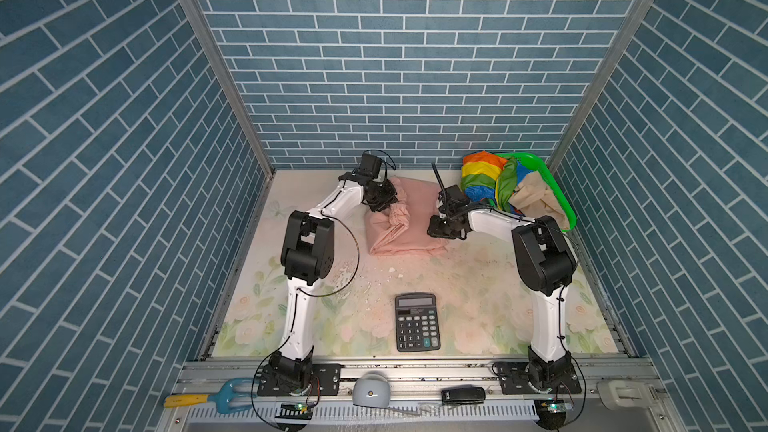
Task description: Fold and stack the shorts
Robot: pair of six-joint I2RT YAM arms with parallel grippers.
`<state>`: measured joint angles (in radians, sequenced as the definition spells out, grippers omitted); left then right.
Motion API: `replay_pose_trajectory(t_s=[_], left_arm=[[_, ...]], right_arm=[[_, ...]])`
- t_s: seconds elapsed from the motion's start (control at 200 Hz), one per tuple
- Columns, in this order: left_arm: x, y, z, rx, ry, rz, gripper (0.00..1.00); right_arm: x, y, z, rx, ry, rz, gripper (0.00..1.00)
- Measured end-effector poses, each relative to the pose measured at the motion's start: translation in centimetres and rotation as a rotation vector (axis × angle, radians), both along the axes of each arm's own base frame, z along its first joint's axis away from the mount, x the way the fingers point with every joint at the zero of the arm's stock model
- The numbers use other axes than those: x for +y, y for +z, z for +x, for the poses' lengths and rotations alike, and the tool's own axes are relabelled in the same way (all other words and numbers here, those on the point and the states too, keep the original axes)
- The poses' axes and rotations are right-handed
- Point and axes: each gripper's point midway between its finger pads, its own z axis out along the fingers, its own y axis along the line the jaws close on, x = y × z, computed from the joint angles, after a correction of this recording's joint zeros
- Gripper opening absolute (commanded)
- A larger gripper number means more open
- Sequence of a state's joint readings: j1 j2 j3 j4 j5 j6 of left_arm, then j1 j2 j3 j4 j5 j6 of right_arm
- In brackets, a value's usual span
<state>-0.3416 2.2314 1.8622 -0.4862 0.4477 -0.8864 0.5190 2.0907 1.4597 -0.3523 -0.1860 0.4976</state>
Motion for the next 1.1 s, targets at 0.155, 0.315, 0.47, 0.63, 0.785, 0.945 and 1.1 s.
replay_pose_trajectory(t_s=[0.155, 0.315, 0.47, 0.63, 0.785, 0.945, 1.1], left_arm=[[-1.7, -0.6, 0.1, -0.019, -0.01, -0.088, 0.8], [-4.2, 4.0, 1.4, -0.142, -0.06, -0.254, 1.0], [-3.2, 11.6, -0.4, -0.314, -0.107, -0.319, 1.0], [0.5, 18.6, -2.8, -0.516, -0.081, -0.399, 1.0], [3.7, 12.7, -3.5, -0.454, 0.046, -0.48, 1.0], [5.3, 2.3, -5.0, -0.216, 0.178, -0.498, 1.0], [5.8, 0.7, -5.8, -0.183, 0.24, -0.526, 1.0]], right_arm=[[0.2, 0.3, -0.1, -0.003, 0.005, 0.019, 0.61], [-0.8, 1.7, -1.3, -0.008, 0.002, 0.01, 0.74], [-2.0, 7.1, -1.3, -0.121, -0.016, 0.0, 0.87], [-1.1, 12.1, -0.3, -0.26, -0.006, -0.042, 0.91], [3.9, 12.6, 0.5, -0.332, 0.067, -0.098, 0.91], [7.8, 8.6, 1.1, -0.329, 0.126, -0.219, 0.91], [9.2, 4.1, 2.3, -0.302, 0.146, -0.342, 0.91]])
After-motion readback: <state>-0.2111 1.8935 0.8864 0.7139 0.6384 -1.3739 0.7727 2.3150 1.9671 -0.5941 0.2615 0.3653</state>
